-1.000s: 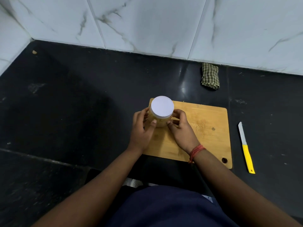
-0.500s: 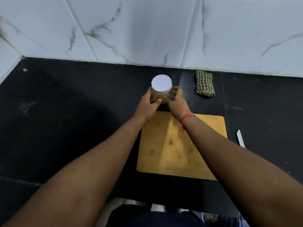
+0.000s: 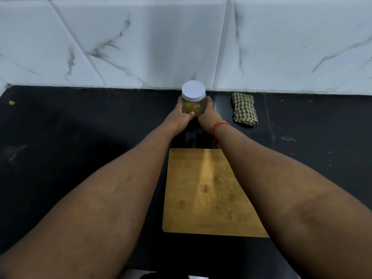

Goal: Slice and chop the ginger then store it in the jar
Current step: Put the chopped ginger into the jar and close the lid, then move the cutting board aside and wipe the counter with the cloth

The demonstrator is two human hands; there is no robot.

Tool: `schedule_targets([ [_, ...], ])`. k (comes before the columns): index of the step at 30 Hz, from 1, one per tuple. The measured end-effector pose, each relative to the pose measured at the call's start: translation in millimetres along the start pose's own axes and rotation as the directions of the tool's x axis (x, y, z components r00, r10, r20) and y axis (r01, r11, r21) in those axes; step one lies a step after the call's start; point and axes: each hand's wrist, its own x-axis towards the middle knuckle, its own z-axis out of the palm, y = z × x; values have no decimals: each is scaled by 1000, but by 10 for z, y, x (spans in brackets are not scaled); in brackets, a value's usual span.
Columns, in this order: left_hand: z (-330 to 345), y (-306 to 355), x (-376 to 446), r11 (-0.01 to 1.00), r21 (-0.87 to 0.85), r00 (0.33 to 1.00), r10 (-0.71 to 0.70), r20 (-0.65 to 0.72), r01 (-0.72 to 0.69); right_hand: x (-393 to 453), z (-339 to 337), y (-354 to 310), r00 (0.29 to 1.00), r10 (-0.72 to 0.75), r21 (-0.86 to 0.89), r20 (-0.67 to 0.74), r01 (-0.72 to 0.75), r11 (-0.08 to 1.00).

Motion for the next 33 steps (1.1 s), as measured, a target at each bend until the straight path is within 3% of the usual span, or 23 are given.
schedule_targets([
  [2,14,-7,-63,994,107,999,13,-36,-9,-2,-16,35,1000,-1,4,8,1,1000],
  [4,33,-90,-144,944,330,989,42,-142,7,-69,-44,99,999,-31,-6,24,32,999],
  [7,140,-326,-325,808,588,950,147,-275,45,-291,-59,277,986,-168,-265,-21,156,952],
  [11,419,-602,-757,667,743,937,295,-188,-61,-792,-67,609,960,-268,-516,-84,188,836],
  [23,1394,-864,-1599,488,813,920,365,141,-319,-2036,-730,1911,954,-89,-605,-286,-108,789],
  [28,1686,-765,-1729,469,797,894,406,186,-379,-2373,-994,2211,918,-26,-561,-397,-220,798],
  [33,1808,-738,-1826,450,814,899,398,185,-367,-2614,-1101,2419,870,50,-596,-491,-377,709],
])
